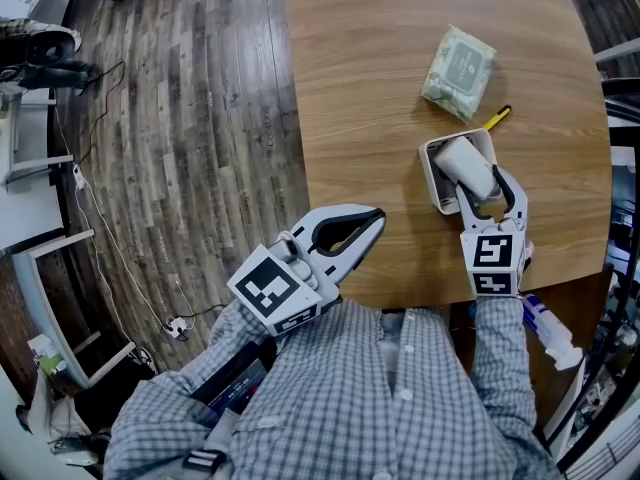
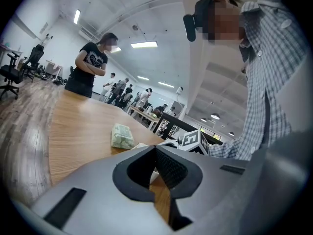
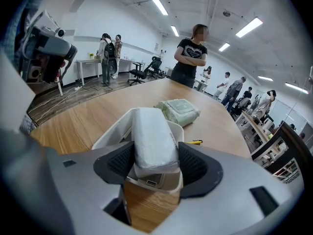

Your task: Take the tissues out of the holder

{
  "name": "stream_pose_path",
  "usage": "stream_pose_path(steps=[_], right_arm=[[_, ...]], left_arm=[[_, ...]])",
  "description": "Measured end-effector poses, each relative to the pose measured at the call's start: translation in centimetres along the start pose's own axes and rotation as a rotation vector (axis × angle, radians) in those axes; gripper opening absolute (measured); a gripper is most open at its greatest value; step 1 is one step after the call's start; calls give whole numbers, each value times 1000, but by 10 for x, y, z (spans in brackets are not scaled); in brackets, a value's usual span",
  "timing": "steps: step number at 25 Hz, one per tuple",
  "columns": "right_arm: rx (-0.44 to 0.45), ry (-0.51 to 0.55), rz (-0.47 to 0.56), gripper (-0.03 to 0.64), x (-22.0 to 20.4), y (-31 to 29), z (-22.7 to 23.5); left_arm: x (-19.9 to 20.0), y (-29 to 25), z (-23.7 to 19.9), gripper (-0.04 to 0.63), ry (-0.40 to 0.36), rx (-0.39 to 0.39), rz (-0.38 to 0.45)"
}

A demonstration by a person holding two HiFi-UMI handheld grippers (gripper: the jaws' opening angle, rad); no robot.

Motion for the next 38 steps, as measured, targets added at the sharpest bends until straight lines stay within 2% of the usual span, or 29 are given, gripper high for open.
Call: stream_pose_path(steps=[11, 26, 38], right_arm=[[-54, -65, 80, 281, 20, 21, 5], [-138, -99, 250, 275, 56, 87, -9], [-109, -104, 330, 275, 57, 125, -36]], left_arm=[[9, 13, 7, 8, -32, 11, 36], [32, 48, 33, 8, -114, 12, 116], [37, 69, 49, 8, -164, 10, 145]])
Point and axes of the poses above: the fingertips, and each gripper's own axes: y backward along the fingers, z to its right, x out of its top, the point moved 2 cm from there along y, backward along the fingers, and after that the axes turned 9 degrees about -y, right-handed, at the moved point
